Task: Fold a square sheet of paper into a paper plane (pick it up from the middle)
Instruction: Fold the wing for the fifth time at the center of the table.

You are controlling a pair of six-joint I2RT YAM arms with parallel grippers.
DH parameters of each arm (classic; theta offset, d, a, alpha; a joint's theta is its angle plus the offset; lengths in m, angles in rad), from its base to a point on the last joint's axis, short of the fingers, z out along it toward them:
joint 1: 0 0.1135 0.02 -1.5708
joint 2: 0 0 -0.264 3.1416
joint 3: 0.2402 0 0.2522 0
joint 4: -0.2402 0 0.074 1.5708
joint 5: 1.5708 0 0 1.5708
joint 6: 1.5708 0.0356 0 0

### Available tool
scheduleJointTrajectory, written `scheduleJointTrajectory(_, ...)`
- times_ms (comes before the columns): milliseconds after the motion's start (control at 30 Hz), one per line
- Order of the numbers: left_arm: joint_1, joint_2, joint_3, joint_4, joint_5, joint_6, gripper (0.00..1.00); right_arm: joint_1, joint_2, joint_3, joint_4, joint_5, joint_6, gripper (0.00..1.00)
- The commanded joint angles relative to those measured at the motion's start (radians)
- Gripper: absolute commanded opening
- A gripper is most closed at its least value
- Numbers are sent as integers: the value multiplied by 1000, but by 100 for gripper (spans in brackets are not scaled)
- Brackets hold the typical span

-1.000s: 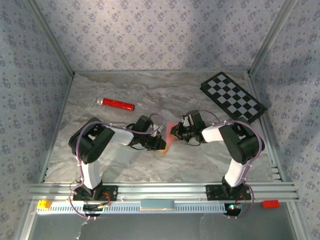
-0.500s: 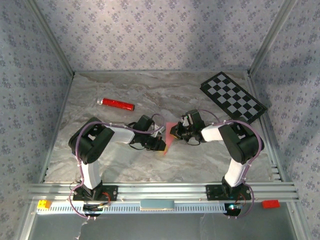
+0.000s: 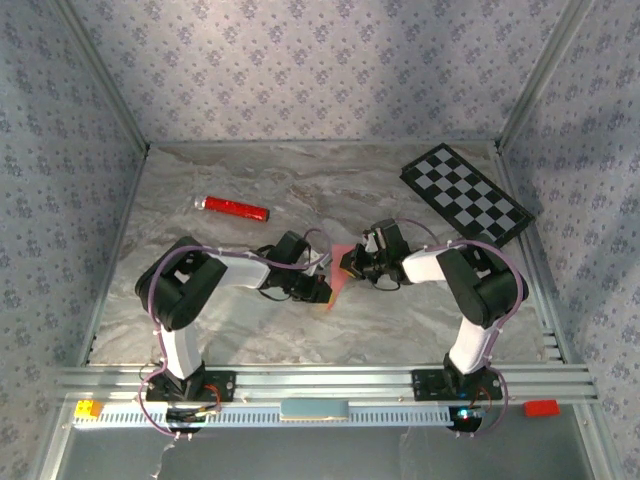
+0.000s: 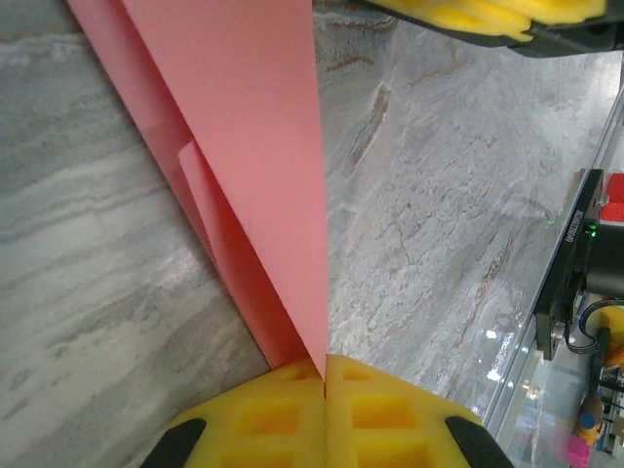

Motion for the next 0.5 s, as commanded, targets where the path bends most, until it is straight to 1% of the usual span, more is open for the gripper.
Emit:
scheduleJointTrajectory(0,-21,-13,-47,-163,21,16,5,4,65,-26,-133,116,-21,10)
scheduleJointTrajectory(167,-20,-57,-76,-137,-1,-12,11,3,69,-23,-133,113,-21,10)
scheduleJointTrajectory(267,-21,-110,-97,-116,-46,-47,18,2,69,-25,-132,113,-23,10)
scheduleJointTrajectory(300,-20,-135,-101,-114,-64,-58,22,4,69,-26,-129,113,-22,10)
scheduleJointTrajectory(467,-13,-253,-120,-79,-118,-114,29,4,71,-32,-118,115,-17,10)
